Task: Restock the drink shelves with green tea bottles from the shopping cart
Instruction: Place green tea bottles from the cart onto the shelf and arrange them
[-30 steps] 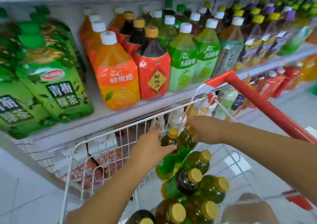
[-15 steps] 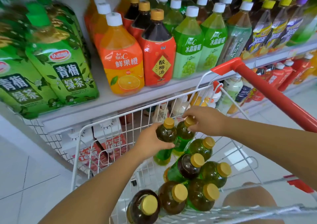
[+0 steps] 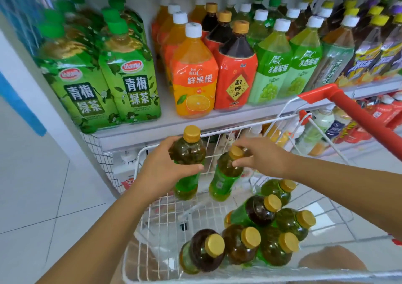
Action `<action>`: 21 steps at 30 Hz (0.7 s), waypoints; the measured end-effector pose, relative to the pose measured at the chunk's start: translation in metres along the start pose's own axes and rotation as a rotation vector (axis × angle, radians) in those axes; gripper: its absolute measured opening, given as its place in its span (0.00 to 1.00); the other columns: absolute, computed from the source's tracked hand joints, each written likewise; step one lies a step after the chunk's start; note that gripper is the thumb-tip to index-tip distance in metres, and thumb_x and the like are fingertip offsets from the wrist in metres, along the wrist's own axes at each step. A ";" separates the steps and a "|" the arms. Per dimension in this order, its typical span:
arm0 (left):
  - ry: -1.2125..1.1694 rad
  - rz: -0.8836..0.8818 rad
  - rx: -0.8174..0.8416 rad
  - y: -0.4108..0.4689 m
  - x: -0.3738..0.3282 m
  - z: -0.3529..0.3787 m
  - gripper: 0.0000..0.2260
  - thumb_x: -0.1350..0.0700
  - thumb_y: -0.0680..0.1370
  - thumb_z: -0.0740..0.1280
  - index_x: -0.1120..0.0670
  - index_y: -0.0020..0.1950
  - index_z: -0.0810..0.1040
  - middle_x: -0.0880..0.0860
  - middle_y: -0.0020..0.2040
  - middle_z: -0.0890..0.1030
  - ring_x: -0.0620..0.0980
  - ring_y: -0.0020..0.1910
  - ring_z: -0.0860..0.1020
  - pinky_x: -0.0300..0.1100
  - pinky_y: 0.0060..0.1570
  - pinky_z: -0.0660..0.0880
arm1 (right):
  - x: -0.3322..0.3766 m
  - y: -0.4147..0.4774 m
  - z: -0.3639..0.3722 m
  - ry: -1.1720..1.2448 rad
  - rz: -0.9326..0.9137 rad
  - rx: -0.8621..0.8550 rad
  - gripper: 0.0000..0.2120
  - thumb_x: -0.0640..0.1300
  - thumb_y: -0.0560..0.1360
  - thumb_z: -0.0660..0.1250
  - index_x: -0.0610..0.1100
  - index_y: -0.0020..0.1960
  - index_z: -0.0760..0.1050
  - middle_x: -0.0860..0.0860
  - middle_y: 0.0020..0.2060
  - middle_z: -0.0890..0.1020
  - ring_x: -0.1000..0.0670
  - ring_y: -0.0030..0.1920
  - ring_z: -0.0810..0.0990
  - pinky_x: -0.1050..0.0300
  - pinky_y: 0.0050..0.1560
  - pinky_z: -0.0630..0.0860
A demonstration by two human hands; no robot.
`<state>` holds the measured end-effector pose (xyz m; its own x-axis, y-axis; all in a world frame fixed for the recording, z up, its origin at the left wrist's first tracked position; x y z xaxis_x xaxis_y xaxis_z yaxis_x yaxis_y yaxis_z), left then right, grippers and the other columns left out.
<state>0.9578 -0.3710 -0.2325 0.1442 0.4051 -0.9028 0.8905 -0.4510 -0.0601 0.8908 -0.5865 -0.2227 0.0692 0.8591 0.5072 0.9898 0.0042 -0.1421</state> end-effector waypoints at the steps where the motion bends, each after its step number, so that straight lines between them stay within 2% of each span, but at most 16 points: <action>1: -0.010 -0.014 -0.012 -0.001 0.004 -0.002 0.30 0.53 0.63 0.82 0.45 0.62 0.76 0.41 0.54 0.81 0.38 0.52 0.78 0.33 0.48 0.72 | 0.002 0.002 0.013 -0.007 -0.006 0.032 0.12 0.49 0.74 0.71 0.45 0.54 0.75 0.50 0.48 0.79 0.51 0.48 0.79 0.54 0.48 0.74; 3: -0.030 -0.040 -0.026 -0.002 0.014 -0.004 0.31 0.53 0.63 0.83 0.45 0.62 0.75 0.43 0.55 0.81 0.43 0.55 0.79 0.40 0.54 0.75 | 0.003 0.005 0.033 0.023 -0.015 0.048 0.14 0.50 0.74 0.71 0.46 0.56 0.75 0.52 0.49 0.79 0.53 0.48 0.78 0.58 0.47 0.73; 5: -0.056 -0.074 -0.029 -0.004 0.023 -0.005 0.30 0.52 0.62 0.82 0.44 0.62 0.76 0.43 0.55 0.82 0.45 0.55 0.79 0.47 0.58 0.76 | 0.002 0.008 0.041 0.132 0.003 0.063 0.14 0.51 0.73 0.72 0.50 0.56 0.74 0.56 0.49 0.78 0.58 0.47 0.78 0.63 0.46 0.71; 8: -0.074 -0.098 -0.042 -0.004 0.028 -0.006 0.29 0.53 0.64 0.81 0.44 0.63 0.75 0.43 0.55 0.81 0.43 0.55 0.79 0.43 0.55 0.74 | -0.007 0.006 0.057 0.353 0.111 0.197 0.21 0.55 0.73 0.70 0.58 0.63 0.68 0.58 0.55 0.77 0.56 0.53 0.78 0.60 0.53 0.74; 12: -0.092 -0.114 -0.062 -0.002 0.029 -0.006 0.30 0.53 0.64 0.81 0.45 0.63 0.74 0.44 0.56 0.80 0.44 0.55 0.79 0.42 0.53 0.73 | -0.003 0.004 0.077 0.373 0.141 0.347 0.31 0.62 0.74 0.64 0.61 0.73 0.54 0.61 0.59 0.74 0.57 0.56 0.77 0.62 0.56 0.74; 14: -0.092 -0.118 -0.063 -0.002 0.030 -0.006 0.29 0.53 0.64 0.81 0.44 0.62 0.75 0.44 0.56 0.80 0.44 0.55 0.79 0.44 0.55 0.74 | -0.002 0.006 0.087 0.380 0.144 0.399 0.40 0.60 0.71 0.70 0.60 0.73 0.48 0.57 0.63 0.73 0.54 0.61 0.75 0.61 0.59 0.71; 15: -0.091 -0.117 -0.066 -0.002 0.030 -0.007 0.29 0.53 0.64 0.81 0.44 0.62 0.75 0.44 0.56 0.80 0.45 0.55 0.79 0.45 0.56 0.74 | -0.003 0.008 0.089 0.364 0.138 0.391 0.44 0.57 0.69 0.74 0.58 0.73 0.48 0.56 0.63 0.73 0.54 0.62 0.74 0.62 0.60 0.69; 17: -0.092 -0.114 -0.071 -0.002 0.030 -0.007 0.29 0.52 0.64 0.81 0.44 0.62 0.75 0.44 0.56 0.80 0.45 0.56 0.78 0.45 0.57 0.74 | -0.006 0.014 0.092 0.333 0.119 0.323 0.44 0.51 0.67 0.78 0.55 0.72 0.52 0.55 0.62 0.74 0.53 0.62 0.74 0.64 0.58 0.68; 21: -0.099 -0.101 -0.082 -0.003 0.025 -0.007 0.30 0.52 0.65 0.81 0.44 0.63 0.74 0.43 0.58 0.80 0.44 0.57 0.77 0.42 0.54 0.72 | -0.003 0.018 0.084 0.279 0.102 0.185 0.38 0.51 0.65 0.79 0.54 0.68 0.62 0.56 0.57 0.77 0.54 0.56 0.77 0.62 0.54 0.73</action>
<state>0.9622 -0.3539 -0.2520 0.0122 0.3630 -0.9317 0.9311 -0.3438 -0.1217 0.8978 -0.5456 -0.2983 0.2227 0.6871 0.6916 0.9386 0.0408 -0.3427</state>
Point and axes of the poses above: each hand's wrist, its own y-axis towards the middle knuckle, its own z-axis out of the palm, x = y × z, the point moved 6 cm from there along y, towards the middle knuckle
